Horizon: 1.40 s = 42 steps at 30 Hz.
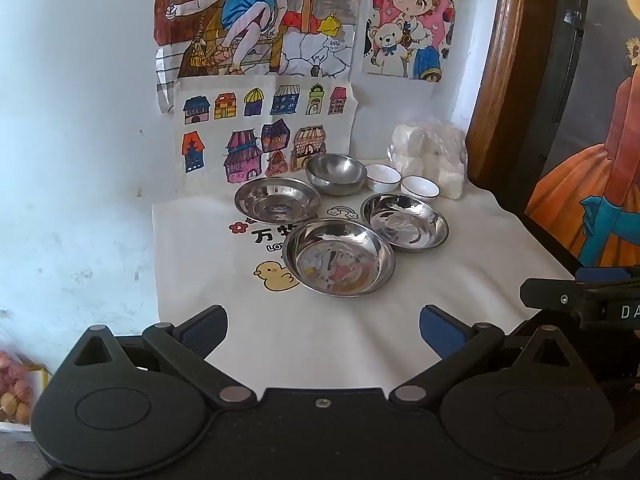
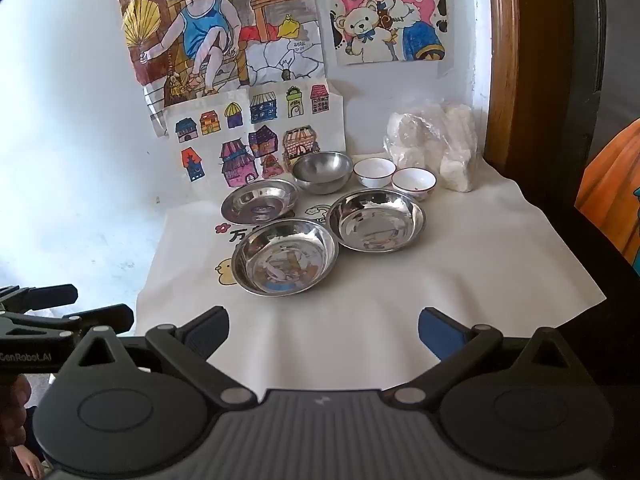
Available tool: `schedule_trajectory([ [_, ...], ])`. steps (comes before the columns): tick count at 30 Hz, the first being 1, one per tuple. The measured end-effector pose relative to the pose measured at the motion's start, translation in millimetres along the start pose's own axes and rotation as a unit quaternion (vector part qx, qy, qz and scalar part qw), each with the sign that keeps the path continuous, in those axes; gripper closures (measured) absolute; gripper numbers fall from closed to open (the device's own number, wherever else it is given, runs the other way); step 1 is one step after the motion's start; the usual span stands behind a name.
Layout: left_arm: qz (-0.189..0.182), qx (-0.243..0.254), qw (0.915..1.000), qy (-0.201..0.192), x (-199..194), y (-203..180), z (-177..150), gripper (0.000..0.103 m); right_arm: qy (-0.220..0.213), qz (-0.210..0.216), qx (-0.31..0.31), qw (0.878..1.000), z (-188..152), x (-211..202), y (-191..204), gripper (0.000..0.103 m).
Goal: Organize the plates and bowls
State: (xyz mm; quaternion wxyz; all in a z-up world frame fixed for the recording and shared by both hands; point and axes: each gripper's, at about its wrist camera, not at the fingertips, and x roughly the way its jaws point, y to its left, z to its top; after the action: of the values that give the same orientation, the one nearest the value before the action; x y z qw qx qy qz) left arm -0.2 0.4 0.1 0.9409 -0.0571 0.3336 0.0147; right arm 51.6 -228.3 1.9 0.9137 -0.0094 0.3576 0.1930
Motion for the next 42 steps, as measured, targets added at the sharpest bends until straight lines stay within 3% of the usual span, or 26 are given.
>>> schedule_trajectory([
  [42,-0.006,0.002,0.9999,0.014,9.7,1.8,0.5,0.001,0.009,-0.001,0.004,1.000,5.5,4.1,1.6,0.000],
])
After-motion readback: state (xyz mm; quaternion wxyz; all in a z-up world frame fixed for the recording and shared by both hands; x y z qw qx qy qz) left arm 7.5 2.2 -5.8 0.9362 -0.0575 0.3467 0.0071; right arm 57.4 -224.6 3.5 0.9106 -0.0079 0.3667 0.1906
